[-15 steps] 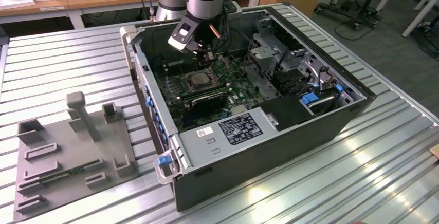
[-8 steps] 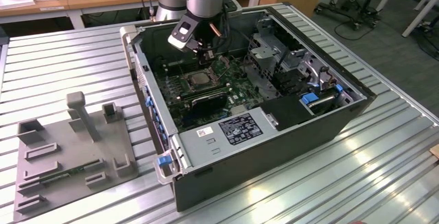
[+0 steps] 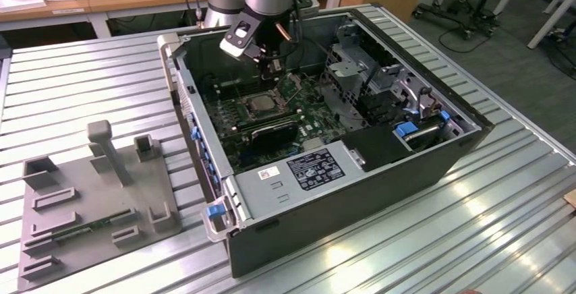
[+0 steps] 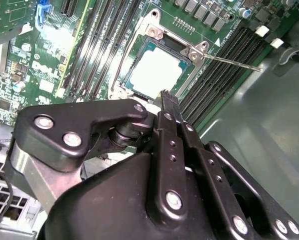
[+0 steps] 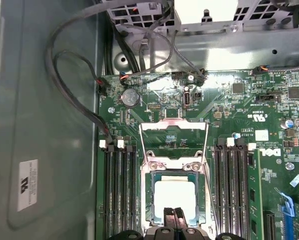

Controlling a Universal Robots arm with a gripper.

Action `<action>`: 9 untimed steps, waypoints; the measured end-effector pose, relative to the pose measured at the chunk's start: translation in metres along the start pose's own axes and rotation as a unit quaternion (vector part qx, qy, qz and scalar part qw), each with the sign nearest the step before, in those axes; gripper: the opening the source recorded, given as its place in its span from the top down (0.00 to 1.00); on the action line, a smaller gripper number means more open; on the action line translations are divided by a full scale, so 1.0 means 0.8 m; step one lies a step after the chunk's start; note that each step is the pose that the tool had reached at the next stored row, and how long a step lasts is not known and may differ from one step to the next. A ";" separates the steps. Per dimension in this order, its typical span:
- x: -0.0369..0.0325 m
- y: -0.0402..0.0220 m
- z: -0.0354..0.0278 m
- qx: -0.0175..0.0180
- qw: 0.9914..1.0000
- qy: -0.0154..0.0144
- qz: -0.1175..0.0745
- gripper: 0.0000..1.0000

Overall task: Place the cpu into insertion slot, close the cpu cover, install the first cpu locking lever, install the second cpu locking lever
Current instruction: 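Close the cpu cover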

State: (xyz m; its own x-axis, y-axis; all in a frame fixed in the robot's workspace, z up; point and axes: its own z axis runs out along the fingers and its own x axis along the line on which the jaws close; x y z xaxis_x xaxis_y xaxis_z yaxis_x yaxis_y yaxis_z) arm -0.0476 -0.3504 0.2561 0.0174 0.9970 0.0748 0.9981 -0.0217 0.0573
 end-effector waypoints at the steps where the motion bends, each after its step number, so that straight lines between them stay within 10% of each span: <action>1: 0.0001 0.0001 -0.0018 0.000 1.000 0.000 0.000 0.89; 9: 0.0005 0.0003 -0.0062 0.000 1.000 0.000 0.000 0.89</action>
State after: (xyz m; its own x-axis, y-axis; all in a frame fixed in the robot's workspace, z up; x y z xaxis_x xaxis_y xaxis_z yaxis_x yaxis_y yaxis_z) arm -0.0476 -0.3504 0.2611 0.0174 0.9970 0.0748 0.9981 -0.0217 0.0573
